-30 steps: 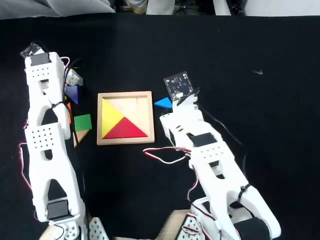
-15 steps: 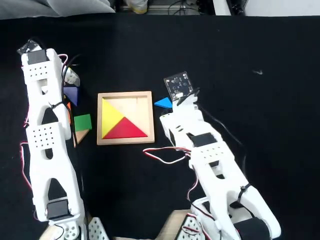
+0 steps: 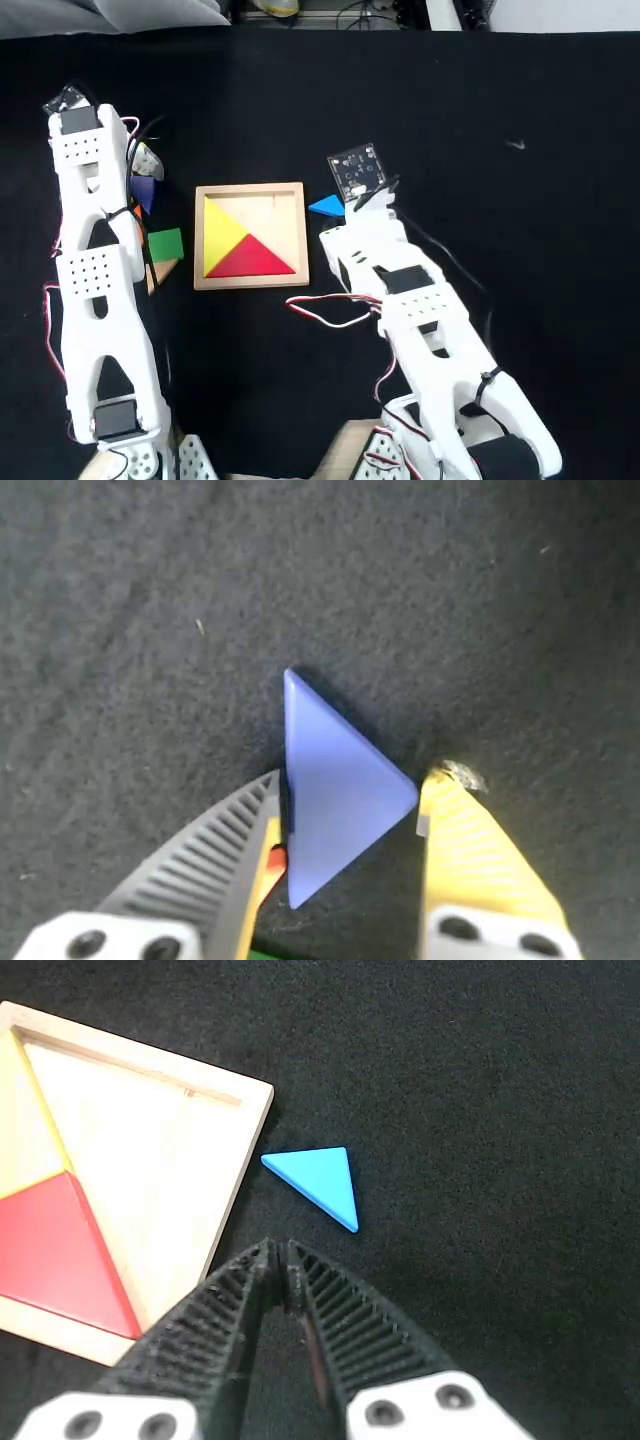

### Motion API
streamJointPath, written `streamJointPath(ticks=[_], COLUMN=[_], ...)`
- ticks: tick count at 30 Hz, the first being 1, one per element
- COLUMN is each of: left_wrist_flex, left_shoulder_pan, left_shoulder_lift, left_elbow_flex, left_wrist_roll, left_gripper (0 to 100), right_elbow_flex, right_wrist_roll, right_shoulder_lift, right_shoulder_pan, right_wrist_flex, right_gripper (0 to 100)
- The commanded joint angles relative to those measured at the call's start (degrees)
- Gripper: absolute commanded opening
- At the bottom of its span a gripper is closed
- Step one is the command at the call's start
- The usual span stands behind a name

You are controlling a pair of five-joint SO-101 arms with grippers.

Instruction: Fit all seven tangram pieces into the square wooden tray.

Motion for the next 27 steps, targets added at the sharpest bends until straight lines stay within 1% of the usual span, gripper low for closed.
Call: streamJointPath(ticks=[1,7,12,18,23,27], left_wrist_flex=[-0.44,-0.26,-0.26,-0.26,1.58,1.23], left_shoulder_pan=[0.4,0.13,0.13,0.48,0.66,0.66], left_shoulder_lift=[-0.35,-0.44,0.18,0.18,-0.18,-0.35], left_elbow_flex=[-2.24,-2.68,-7.16,-7.78,-8.22,-8.22], left_wrist_roll=[-0.44,-0.53,-0.7,-0.7,-0.79,-0.79], left_gripper=[22,22,12,17,17,17], right_elbow_flex=[-0.04,-0.04,-0.04,-0.04,-0.04,-0.04], right_wrist_roll=[0.7,0.7,0.7,0.7,0.7,0.7], right_shoulder_lift=[-0.31,-0.31,-0.4,-0.4,-0.4,-0.4], right_shoulder_pan=[0.53,0.53,0.53,0.53,0.53,0.53], right_wrist_flex=[-0.97,-0.97,-0.97,-0.97,-0.97,-0.97], right_gripper=[1.1,1.1,1.1,1.1,1.1,1.1])
